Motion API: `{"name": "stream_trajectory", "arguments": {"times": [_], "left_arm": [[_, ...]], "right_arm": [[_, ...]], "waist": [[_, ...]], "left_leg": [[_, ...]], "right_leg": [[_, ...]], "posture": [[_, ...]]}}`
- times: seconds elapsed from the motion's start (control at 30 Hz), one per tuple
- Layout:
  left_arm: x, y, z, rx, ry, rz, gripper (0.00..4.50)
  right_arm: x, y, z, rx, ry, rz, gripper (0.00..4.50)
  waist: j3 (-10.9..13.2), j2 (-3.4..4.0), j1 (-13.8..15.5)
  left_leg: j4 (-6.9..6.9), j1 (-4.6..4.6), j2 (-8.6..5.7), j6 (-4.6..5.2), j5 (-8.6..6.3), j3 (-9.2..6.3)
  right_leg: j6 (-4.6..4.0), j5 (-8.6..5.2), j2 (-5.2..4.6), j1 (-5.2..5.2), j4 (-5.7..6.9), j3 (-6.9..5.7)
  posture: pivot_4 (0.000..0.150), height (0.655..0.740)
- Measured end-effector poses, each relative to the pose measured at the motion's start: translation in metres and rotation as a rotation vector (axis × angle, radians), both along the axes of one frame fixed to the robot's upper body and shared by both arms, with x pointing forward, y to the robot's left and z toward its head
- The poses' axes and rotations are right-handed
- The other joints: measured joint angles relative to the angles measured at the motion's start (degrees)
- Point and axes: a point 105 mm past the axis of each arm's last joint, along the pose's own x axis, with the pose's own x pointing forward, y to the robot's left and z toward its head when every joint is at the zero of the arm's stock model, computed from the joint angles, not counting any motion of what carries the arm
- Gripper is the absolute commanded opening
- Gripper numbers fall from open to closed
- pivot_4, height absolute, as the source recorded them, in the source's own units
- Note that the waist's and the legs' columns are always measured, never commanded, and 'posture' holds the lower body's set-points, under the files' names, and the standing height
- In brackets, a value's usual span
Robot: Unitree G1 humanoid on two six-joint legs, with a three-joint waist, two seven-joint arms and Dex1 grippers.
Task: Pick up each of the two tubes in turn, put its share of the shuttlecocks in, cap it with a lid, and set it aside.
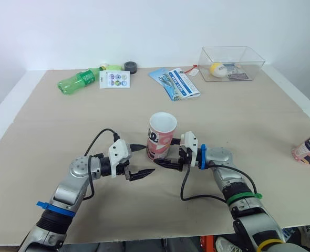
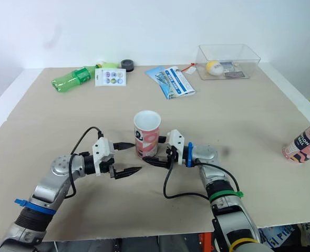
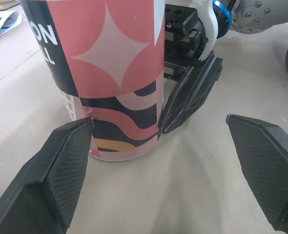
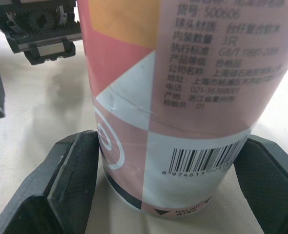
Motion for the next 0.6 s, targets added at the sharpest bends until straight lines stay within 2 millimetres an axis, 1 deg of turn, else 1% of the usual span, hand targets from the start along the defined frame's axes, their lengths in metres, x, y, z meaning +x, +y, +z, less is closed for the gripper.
{"name": "stream_trajectory", "arguments": {"times": [0.03, 0.1, 0.13, 0.57, 0.6], "left_arm": [[0.0, 0.0001, -0.0001, 0.001, 0.0, 0.0, 4.5], [0.0001, 0.0002, -0.0002, 0.001, 0.0, 0.0, 4.5], [0.0001, 0.0004, -0.0002, 0.002, 0.0, 0.0, 4.5], [0.0004, 0.0044, -0.0014, 0.019, 0.0, 0.007, 4.5], [0.0008, 0.0045, -0.0012, 0.019, -0.001, 0.01, 4.5]], "right_arm": [[0.0002, 0.0003, 0.0, 0.0, 0.004, 0.0, 4.4], [0.0003, 0.0005, 0.0, 0.0, 0.006, 0.001, 3.89], [0.0003, 0.0006, 0.0, 0.0, 0.006, 0.0, 3.75], [0.0009, 0.0019, 0.0014, 0.002, 0.011, -0.005, 3.75], [0.0021, 0.0006, 0.0035, 0.013, 0.017, -0.025, 3.75]], "waist": [[0.0, 0.0, 0.0], [0.0, 0.0, 0.0], [0.0, 0.0, 0.0], [0.0, 0.0, -0.3], [0.0, 0.0, -0.3]], "left_leg": [[0.0, 0.0, 0.0, 0.0, 0.0, 0.0], [0.0, 0.0, 0.0, 0.0, 0.0, 0.01], [0.0, 0.0, 0.0, 0.0, 0.0, 0.01], [-0.03, -0.01, 0.0, 0.0, 0.0, 0.01], [-0.04, -0.01, 0.0, 0.0, 0.0, 0.01]], "right_leg": [[0.0, 0.0, 0.0, 0.0, 0.0, 0.01], [0.0, 0.0, 0.0, 0.0, 0.0, 0.01], [0.0, 0.0, 0.0, 0.0, 0.0, 0.01], [-0.01, -0.03, 0.0, -0.02, 0.0, 0.01], [-0.01, -0.04, 0.0, -0.02, 0.0, 0.01]], "posture": [[0.15, 0.74], [0.15, 0.74], [0.15, 0.74], [0.15, 0.74], [0.15, 0.74]]}}
